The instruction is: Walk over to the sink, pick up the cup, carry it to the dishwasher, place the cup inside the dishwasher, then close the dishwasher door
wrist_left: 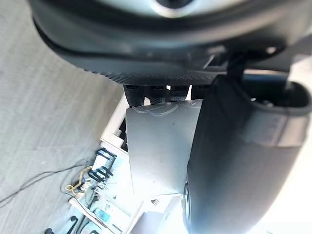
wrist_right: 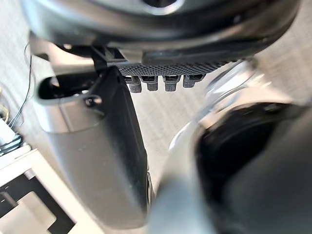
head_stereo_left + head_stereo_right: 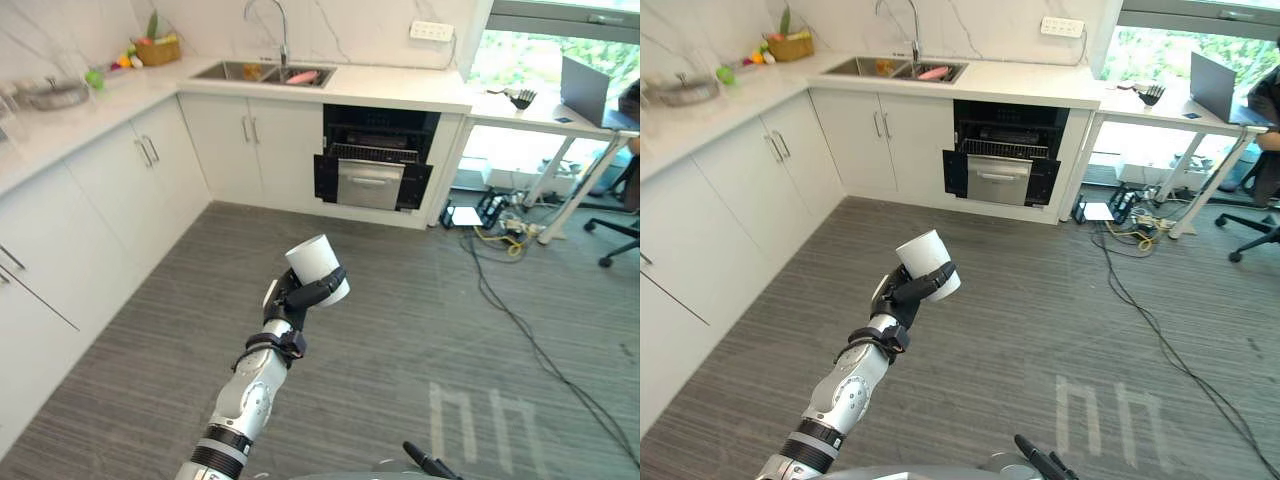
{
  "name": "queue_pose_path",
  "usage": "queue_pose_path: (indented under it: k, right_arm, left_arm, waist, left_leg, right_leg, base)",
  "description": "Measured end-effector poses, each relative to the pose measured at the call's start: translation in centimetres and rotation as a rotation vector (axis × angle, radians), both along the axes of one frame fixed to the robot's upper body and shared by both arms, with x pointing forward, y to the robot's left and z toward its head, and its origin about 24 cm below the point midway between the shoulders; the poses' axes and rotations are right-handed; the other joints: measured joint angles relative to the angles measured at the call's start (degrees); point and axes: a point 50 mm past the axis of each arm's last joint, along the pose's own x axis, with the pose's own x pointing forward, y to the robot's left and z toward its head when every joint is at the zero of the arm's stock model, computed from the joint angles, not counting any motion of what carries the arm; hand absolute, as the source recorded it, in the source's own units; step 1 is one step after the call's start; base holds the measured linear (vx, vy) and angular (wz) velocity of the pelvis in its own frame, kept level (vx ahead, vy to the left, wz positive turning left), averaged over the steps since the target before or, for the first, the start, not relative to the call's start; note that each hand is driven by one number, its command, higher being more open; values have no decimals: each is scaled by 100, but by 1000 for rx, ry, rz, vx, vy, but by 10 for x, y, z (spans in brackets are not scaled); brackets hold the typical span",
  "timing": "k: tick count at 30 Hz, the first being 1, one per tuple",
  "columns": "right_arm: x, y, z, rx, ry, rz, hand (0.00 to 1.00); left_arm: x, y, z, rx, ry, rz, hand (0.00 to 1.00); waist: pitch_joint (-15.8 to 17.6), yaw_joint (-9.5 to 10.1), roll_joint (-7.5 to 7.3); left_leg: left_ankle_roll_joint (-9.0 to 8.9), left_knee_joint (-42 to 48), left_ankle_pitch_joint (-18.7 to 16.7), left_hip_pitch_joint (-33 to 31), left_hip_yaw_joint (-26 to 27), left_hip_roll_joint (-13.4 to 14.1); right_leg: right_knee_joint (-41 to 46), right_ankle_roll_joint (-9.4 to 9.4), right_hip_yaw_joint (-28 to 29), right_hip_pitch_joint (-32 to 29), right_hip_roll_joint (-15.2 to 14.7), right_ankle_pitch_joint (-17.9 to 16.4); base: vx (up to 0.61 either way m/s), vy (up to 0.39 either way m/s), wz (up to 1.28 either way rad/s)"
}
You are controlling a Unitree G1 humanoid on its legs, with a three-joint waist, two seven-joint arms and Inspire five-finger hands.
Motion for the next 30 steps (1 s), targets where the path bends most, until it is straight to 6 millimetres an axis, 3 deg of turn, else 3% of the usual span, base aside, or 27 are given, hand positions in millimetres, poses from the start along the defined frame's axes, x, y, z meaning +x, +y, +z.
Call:
queue_pose_path:
  k: [1, 3, 4, 5, 6, 7, 9, 10, 11, 12, 13, 14, 15, 16, 17, 18, 19, 21, 22, 24, 26, 27, 28, 29, 30]
  right_arm:
    - [7, -1, 1, -2, -21, -4, 100]
    - [24, -1, 2, -4, -66, 13, 100]
    - [33, 0, 3, -4, -91, 30, 100]
    - [40, 2, 4, -2, -108, 51, 100]
    - [42, 2, 4, 1, -113, 60, 100]
    - [45, 3, 3, 9, -104, 59, 100]
    - [39, 3, -1, 7, -60, 37, 100]
    - [34, 0, -2, -8, -34, 30, 100]
    - [32, 0, -2, -12, -25, 27, 100]
    - [33, 2, -3, -17, -20, 38, 100]
    - [25, 1, -4, -28, 3, 44, 100]
    - [21, 0, -4, -39, 18, 48, 100]
    - [16, -2, -5, -59, 41, 42, 100]
    - [12, -4, -5, -82, 50, 36, 100]
    - [10, -4, -5, -97, 54, 45, 100]
    - [12, -5, -3, -123, 39, 69, 100]
    - [19, -4, -1, -147, 10, 75, 100]
    - [27, 0, 1, -165, -22, 61, 100]
    - [32, 2, 4, -184, -49, 56, 100]
    - [34, 5, 8, -201, -77, 53, 100]
    - [34, 12, 12, -191, -119, 50, 100]
    - [34, 14, 14, -191, -133, 56, 100]
    - [34, 12, 15, -198, -145, 56, 100]
    - [35, 10, 15, -206, -145, 52, 100]
    - [39, 5, 17, -219, -156, 49, 100]
  left_arm:
    - [-2, 3, -1, -6, -2, 4, 0]
    - [-8, 9, 0, -13, -7, 27, 0]
    - [-11, 10, 2, -18, -20, 34, 0]
    - [-13, 11, 5, -22, -31, 41, 0]
    - [-13, 11, 7, -24, -37, 46, 0]
    - [-12, 11, 7, -24, -43, 50, 0]
    - [-14, 11, 1, -20, -21, 46, 0]
    - [-15, 14, -2, -19, -9, 54, 0]
    - [-14, 17, -2, -18, -10, 63, 0]
    - [-13, 25, -2, -10, -12, 88, 0]
    - [-13, 30, -3, 2, -9, 96, 0]
    - [-13, 32, -3, 10, -10, 95, 0]
    - [-13, 35, -2, 21, -14, 93, 0]
    - [-12, 38, -1, 42, -22, 92, 0]
    - [-12, 39, 0, 56, -28, 89, 0]
    - [-8, 38, 4, 67, -49, 94, 0]
    - [-5, 39, 8, 76, -69, 114, 0]
    - [-1, 37, 12, 79, -82, 131, 0]
    - [0, 34, 14, 79, -90, 137, 0]
    - [-1, 26, 14, 94, -98, 122, 0]
    - [-1, 21, 19, 127, -127, 114, 0]
    - [-1, 22, 22, 128, -139, 118, 0]
    - [-1, 19, 23, 118, -143, 119, 0]
    - [-2, 16, 23, 110, -143, 114, 0]
    - [-2, 8, 24, 90, -151, 91, 0]
  waist:
    - [7, 86, -16]
    - [8, 104, -34]
    - [9, 110, -34]
    - [1, 198, -46]
    - [5, 212, -32]
    - [52, 204, -26]
    - [65, 174, -1]
    - [29, 221, -51]
    - [29, 226, -106]
    - [54, 200, -259]
    - [58, 186, -380]
    - [81, 205, -440]
    - [113, 251, -508]
    - [107, 213, -498]
    - [85, 169, -458]
    - [84, 140, -465]
    - [97, 50, -451]
    - [106, -61, -445]
    - [128, -132, -410]
    - [142, -126, -395]
    - [109, -6, -423]
    - [80, 27, -469]
    - [59, 49, -355]
    - [50, 47, -268]
    - [37, 11, -205]
  left_leg:
    - [10, -656, -274, -93, 88, -204]
    - [-14, -2431, -221, -211, 137, -686]
    - [-66, -3932, 203, -308, 16, -989]
    - [-241, -4454, 781, -508, -263, -1071]
    - [-341, -4564, 892, -633, -333, -1040]
    - [-330, -4840, 1105, -741, -265, -972]
    - [-129, -5127, 1521, -732, -29, -970]
    - [15, -4988, 1954, -591, -67, -1048]
    - [106, -4883, 2001, -561, -122, -1150]
    - [369, -4639, 1703, -478, -104, -1386]
    - [498, -4450, 1456, -251, -13, -1598]
    - [492, -4365, 1329, -76, 60, -1694]
    - [531, -4244, 986, 298, 128, -1846]
    - [556, -4283, 752, 667, 88, -1950]
    - [571, -4385, 685, 854, 25, -1980]
    - [591, -4576, 592, 1180, -51, -2051]
    - [595, -4720, 527, 1411, -229, -2079]
    - [608, -4890, 411, 1663, -496, -2062]
    - [547, -4904, 248, 1805, -695, -2015]
    - [410, -4831, -33, 2051, -922, -1885]
    - [91, -4360, -654, 2264, -1085, -1597]
    - [-15, -4227, -814, 2302, -1126, -1580]
    - [-127, -4066, -1061, 2469, -1182, -1397]
    - [-122, -4060, -1060, 2525, -1147, -1315]
    - [-60, -4039, -965, 2587, -1099, -1212]
  right_leg:
    - [-49, -26, 161, 116, -37, -68]
    - [-257, -19, 393, 215, -139, -84]
    - [-465, 63, 540, 276, -182, -32]
    - [-661, 140, 738, 344, -192, 20]
    - [-754, 189, 789, 388, -165, 38]
    - [-878, 268, 845, 579, -137, 17]
    - [-837, 419, 797, 889, -165, -71]
    - [-639, 678, 789, 967, -299, -252]
    - [-428, 823, 769, 947, -408, -375]
    - [238, 1110, 689, 803, -687, -575]
    - [1072, 1209, 564, 647, -956, -559]
    - [1524, 1341, 468, 588, -1110, -481]
    - [2591, 1653, 273, 369, -1378, -30]
    - [3540, 1786, 188, 41, -1554, 1010]
    - [3905, 1666, 161, -109, -1605, 1644]
    - [4761, 1403, 139, -561, -1734, 1368]
    - [5196, 1081, 41, -1005, -1743, 852]
    - [5119, 830, -52, -1525, -1650, 366]
    - [4675, 791, -73, -1909, -1586, 173]
    - [3161, 829, -167, -2168, -1558, 138]
    - [282, 910, -279, -2026, -1312, 620]
    - [-193, 940, -226, -2010, -1280, 805]
    - [14, 865, -193, -1907, -1153, 1570]
    - [243, 852, -197, -1934, -1115, 1578]
    - [719, 836, -205, -1992, -1100, 1343]
  base:
    - [350, -135, -57]
    - [310, -42, -65]
    - [358, 13, -69]
    - [386, 21, -67]
    - [435, 40, -55]
    - [367, 45, -24]
    - [535, 109, -16]
    - [513, 130, -24]
    - [538, 148, -27]
    - [674, 179, -4]
    - [678, 172, -2]
    - [588, 131, -8]
    - [550, 119, -6]
    - [530, 122, 6]
    - [475, 119, 23]
    - [429, 73, 43]
    - [485, 23, 52]
    - [371, -67, 72]
    - [344, -154, 90]
    - [376, -218, 74]
    - [476, -334, 48]
    - [698, -453, 39]
    - [499, -308, 31]
    - [592, -352, 58]
    - [392, -252, 61]
